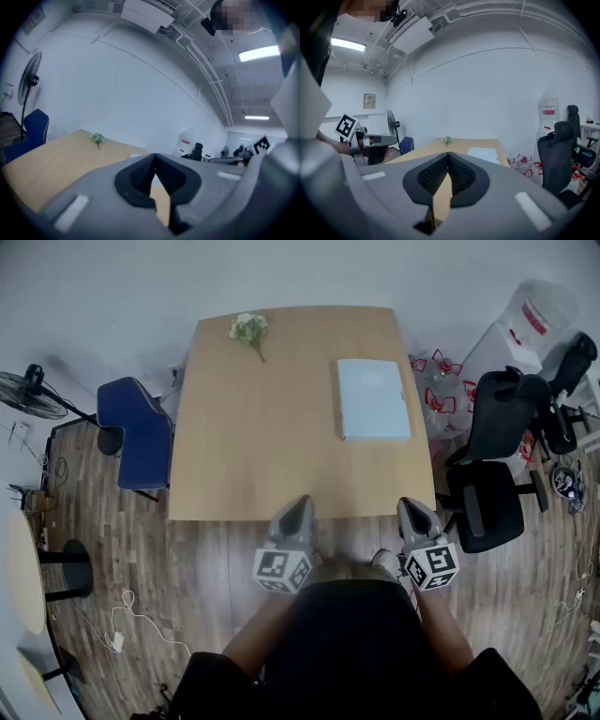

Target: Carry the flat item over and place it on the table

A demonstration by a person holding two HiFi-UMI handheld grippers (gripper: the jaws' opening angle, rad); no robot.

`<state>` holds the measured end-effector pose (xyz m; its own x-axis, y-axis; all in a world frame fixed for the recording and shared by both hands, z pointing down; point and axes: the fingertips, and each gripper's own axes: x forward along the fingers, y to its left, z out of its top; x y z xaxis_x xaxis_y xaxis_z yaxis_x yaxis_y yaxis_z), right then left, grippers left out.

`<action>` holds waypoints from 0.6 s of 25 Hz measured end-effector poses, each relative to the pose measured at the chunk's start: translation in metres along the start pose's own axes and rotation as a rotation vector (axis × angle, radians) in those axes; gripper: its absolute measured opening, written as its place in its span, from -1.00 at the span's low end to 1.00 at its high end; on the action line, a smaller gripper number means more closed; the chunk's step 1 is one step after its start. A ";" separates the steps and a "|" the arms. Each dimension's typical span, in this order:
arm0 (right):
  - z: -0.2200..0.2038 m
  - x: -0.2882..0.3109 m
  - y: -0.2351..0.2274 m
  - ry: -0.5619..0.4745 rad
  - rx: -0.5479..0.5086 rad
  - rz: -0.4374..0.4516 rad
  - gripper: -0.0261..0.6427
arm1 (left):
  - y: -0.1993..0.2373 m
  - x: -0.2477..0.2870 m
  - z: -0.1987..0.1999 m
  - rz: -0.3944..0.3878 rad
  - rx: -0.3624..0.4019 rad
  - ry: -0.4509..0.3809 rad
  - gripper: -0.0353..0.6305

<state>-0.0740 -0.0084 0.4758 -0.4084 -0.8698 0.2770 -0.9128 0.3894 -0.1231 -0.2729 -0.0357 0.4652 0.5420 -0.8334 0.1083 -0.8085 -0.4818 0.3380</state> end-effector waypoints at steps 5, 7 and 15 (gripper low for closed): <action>0.014 -0.007 -0.004 -0.051 -0.030 -0.002 -0.92 | 0.014 -0.002 0.013 0.056 0.040 -0.029 -0.90; 0.017 -0.012 -0.012 -0.053 -0.043 -0.002 -0.92 | 0.004 0.002 0.014 0.044 0.061 -0.021 -0.90; 0.020 -0.021 -0.048 -0.063 -0.066 -0.060 -0.92 | -0.032 0.018 0.007 0.029 0.184 0.010 -0.90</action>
<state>-0.0217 -0.0147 0.4572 -0.3540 -0.9086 0.2216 -0.9345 0.3532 -0.0444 -0.2395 -0.0372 0.4497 0.5197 -0.8452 0.1247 -0.8514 -0.5002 0.1576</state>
